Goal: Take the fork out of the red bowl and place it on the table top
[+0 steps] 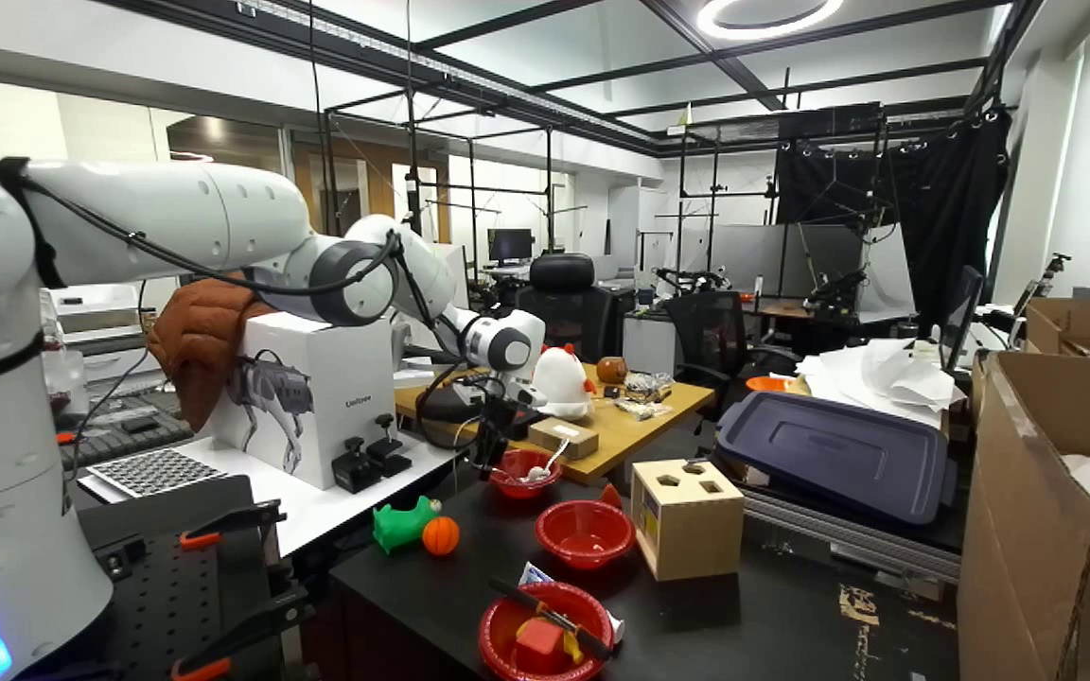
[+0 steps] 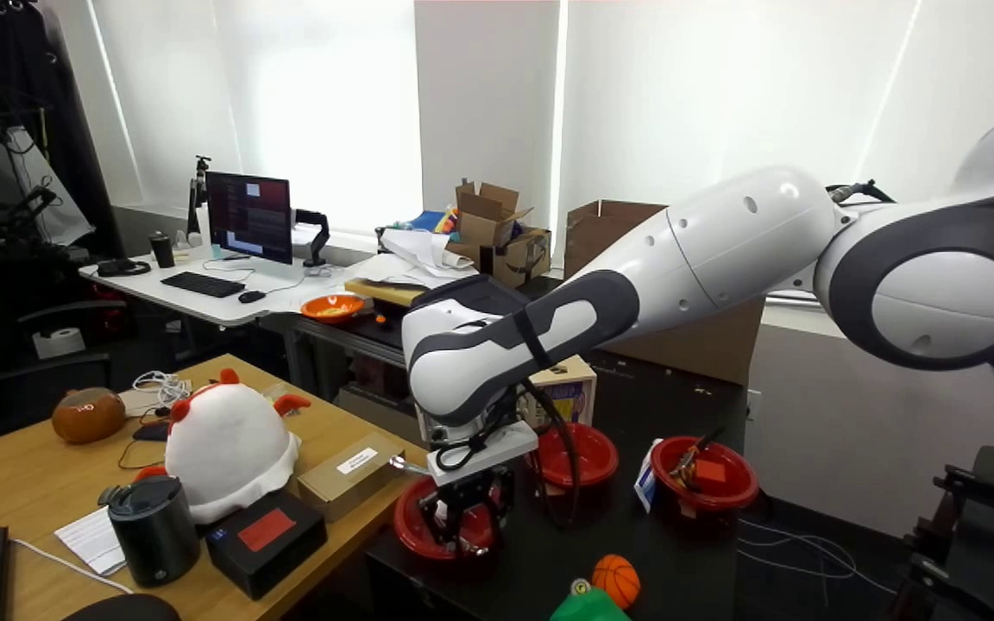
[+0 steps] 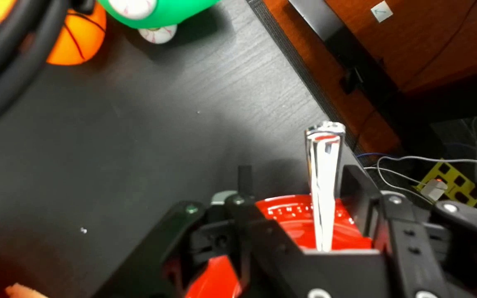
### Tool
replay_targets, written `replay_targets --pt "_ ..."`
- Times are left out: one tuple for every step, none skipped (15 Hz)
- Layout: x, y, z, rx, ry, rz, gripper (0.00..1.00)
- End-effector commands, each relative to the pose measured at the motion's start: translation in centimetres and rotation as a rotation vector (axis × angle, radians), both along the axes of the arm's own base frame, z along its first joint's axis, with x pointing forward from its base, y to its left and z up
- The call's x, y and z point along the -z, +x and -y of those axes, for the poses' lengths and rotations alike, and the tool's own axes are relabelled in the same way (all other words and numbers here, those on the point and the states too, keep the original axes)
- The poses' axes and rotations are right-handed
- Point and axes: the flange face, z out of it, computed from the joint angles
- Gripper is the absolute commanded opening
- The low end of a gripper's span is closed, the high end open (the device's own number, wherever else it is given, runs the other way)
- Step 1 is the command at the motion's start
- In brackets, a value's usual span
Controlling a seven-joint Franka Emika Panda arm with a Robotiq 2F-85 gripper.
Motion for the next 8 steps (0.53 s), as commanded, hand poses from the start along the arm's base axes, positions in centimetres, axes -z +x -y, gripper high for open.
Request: replay_targets --pt "-1.1 0.1 -0.4 0.011 0.024 -0.034 0.29" --pt "-1.3 0.1 -0.5 0.008 0.028 -0.036 0.20" --pt "-1.5 0.1 -0.7 0.004 0.030 -0.037 0.14" --pt "-1.6 0.1 -0.8 0.001 0.031 -0.040 0.07" --pt "-1.8 0.0 -0.9 -0.002 0.032 -0.043 0.01" --pt "-2.0 0.1 -0.9 -0.008 0.034 -0.044 0.00" --pt "-2.3 0.2 -0.9 -0.017 0.044 -0.052 0.04" --pt "-3.0 0.5 -0.5 -0.023 0.064 -0.062 0.04"
